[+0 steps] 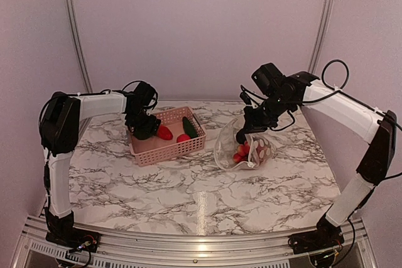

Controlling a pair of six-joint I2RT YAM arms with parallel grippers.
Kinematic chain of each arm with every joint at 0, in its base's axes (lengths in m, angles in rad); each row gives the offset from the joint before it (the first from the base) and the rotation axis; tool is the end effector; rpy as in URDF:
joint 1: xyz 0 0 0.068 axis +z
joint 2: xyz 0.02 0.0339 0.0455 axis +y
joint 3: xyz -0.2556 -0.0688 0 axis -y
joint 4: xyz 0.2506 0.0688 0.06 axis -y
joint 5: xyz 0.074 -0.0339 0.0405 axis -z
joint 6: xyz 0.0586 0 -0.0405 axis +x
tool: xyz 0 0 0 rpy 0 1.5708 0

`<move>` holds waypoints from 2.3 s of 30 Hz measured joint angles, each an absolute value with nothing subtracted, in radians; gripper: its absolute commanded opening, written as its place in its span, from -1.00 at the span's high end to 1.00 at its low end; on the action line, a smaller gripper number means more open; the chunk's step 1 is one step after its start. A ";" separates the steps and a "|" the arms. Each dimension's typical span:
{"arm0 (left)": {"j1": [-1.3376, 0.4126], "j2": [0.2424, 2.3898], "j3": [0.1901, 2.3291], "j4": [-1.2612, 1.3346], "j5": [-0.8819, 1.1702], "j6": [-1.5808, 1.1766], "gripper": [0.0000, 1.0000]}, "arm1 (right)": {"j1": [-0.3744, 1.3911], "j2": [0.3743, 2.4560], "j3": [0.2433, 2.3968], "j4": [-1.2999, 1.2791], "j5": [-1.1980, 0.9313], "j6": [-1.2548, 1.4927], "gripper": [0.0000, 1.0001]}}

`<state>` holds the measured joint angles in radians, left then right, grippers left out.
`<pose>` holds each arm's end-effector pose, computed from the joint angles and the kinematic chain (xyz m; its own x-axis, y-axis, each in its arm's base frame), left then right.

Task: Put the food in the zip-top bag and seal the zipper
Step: Adjust the fake vegetable in the bin, then pick up the fake vegetable from the bin.

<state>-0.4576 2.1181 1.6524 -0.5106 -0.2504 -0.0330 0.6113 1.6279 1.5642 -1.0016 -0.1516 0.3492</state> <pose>0.4344 -0.1978 0.1645 -0.7528 0.3351 -0.5666 0.2788 0.9420 0.1867 0.2835 0.2095 0.2972 -0.8879 -0.2092 -0.4098 -0.3442 0.8930 0.2898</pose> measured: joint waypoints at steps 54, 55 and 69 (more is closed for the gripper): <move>-0.538 2.117 1.672 -0.735 -0.215 -0.088 -0.39 | 0.611 1.653 1.565 -0.980 -0.195 0.348 1.00; -0.538 2.117 1.672 -0.738 -0.220 -0.089 -0.34 | 0.611 1.653 1.565 -0.979 -0.197 0.348 1.00; -0.542 2.052 1.687 -0.764 -0.197 -0.143 -0.08 | 0.612 1.653 1.566 -0.981 -0.201 0.350 1.00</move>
